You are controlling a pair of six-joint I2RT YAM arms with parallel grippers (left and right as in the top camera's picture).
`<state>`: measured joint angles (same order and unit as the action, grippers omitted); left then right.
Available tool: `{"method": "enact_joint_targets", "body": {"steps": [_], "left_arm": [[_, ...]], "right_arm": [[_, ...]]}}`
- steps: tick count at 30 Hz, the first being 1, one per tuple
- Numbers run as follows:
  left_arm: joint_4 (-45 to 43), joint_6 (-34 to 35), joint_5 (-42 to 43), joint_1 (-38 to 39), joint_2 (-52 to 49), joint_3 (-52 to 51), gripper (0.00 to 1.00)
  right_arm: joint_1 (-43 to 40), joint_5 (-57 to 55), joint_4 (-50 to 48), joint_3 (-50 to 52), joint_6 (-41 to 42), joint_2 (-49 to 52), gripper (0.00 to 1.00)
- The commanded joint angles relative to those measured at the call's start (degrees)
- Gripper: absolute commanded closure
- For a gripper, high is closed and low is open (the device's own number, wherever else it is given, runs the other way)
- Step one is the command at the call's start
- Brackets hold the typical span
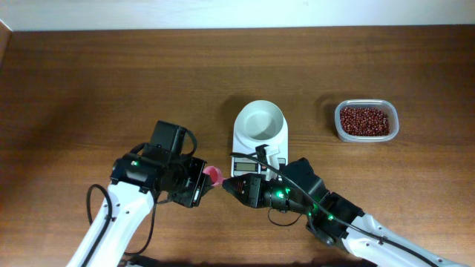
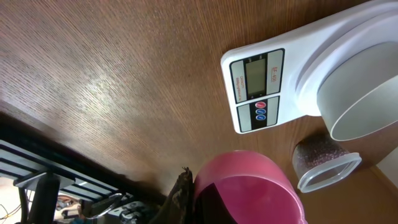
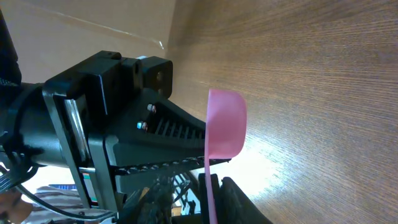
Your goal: Scoop and weigh 50g on scale
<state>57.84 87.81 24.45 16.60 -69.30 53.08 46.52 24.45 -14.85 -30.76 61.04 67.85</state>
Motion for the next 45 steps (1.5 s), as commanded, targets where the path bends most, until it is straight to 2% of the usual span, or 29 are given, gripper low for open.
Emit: {"method": "enact_joint_targets", "body": {"steps": [1,2,5,7,13,14,15,17,20,22,23,24,27,32,34,37,40,43,44,45], "left_arm": [[1.01,-1.38,-0.87,0.28,0.63,-0.13,1.0],[1.03,-1.38,-0.87,0.28,0.63,-0.13,1.0],[1.01,-1.36,-0.9,0.28,0.63,-0.13,1.0],[1.01,-1.36,-0.9,0.28,0.63,-0.13,1.0],[1.03,-1.36,-1.33,0.28,0.63,-0.13,1.0],[1.03,-1.36,-1.33,0.28,0.63,-0.13,0.94],[1.01,-1.36,-1.38,0.28,0.63,-0.13,0.78],[1.01,-1.33,-1.77,0.28,0.63,-0.13,0.6],[1.01,-1.33,-3.85,0.28,0.63,-0.13,0.44],[1.01,-1.33,-5.07,0.28,0.63,-0.13,0.38],[0.98,-1.33,-5.86,0.28,0.63,-0.13,0.3],[0.98,-1.31,-6.91,0.28,0.63,-0.13,0.27],[0.98,-1.31,-7.02,0.28,0.63,-0.13,0.23],[0.96,-1.31,-9.35,0.28,0.63,-0.13,0.18],[0.81,-1.31,-9.38,0.28,0.63,-0.13,0.19],[-0.11,-1.31,-9.49,0.28,0.63,-0.13,0.19],[-0.15,-1.31,-9.51,0.28,0.63,-0.13,0.18],[-0.44,-1.29,-9.46,0.28,0.63,-0.13,0.25],[-0.55,-1.29,-9.22,0.28,0.63,-0.13,0.34],[-0.55,-1.31,-9.07,0.28,0.63,-0.13,0.64]], "right_arm": [[0.44,-1.14,-0.39,-0.96,-0.57,0.13,0.73],[0.44,-1.16,-0.37,-0.96,-0.57,0.13,0.69],[0.44,-1.14,-0.37,-0.96,-0.57,0.13,0.71],[0.46,-0.9,-0.35,-0.96,-0.57,0.13,0.84],[0.44,-0.92,0.04,-0.96,-0.57,0.13,0.93],[0.44,-0.94,0.35,-0.96,-0.57,0.13,0.95],[0.44,-0.96,0.59,-0.96,-0.57,0.13,0.96],[0.33,-1.16,1.14,-0.96,-0.59,0.13,0.96],[0.33,-3.69,4.46,-0.96,-0.79,0.13,0.96],[0.33,-3.98,6.88,-0.96,-0.81,0.13,0.96],[0.33,-4.81,8.48,-0.96,-1.62,0.13,0.96],[0.22,-5.27,8.94,-0.96,-4.39,0.11,0.96],[-1.38,-5.25,10.08,-0.96,-7.96,-0.39,0.96],[-10.43,-5.92,22.99,-0.98,-15.06,-6.99,0.96],[-15.61,-7.34,27.15,-0.98,-18.56,-12.59,0.96],[-22.45,-9.81,30.97,-0.98,-19.32,-21.22,0.96],[-25.77,-12.72,29.88,-0.98,-19.28,-27.61,0.96],[-26.03,-14.67,27.3,-0.98,-19.23,-30.56,0.96],[-26.03,-14.62,25.94,-0.98,-18.99,-30.99,0.96],[-26.03,-14.64,25.0,-0.98,-19.04,-31.15,0.96]]}}
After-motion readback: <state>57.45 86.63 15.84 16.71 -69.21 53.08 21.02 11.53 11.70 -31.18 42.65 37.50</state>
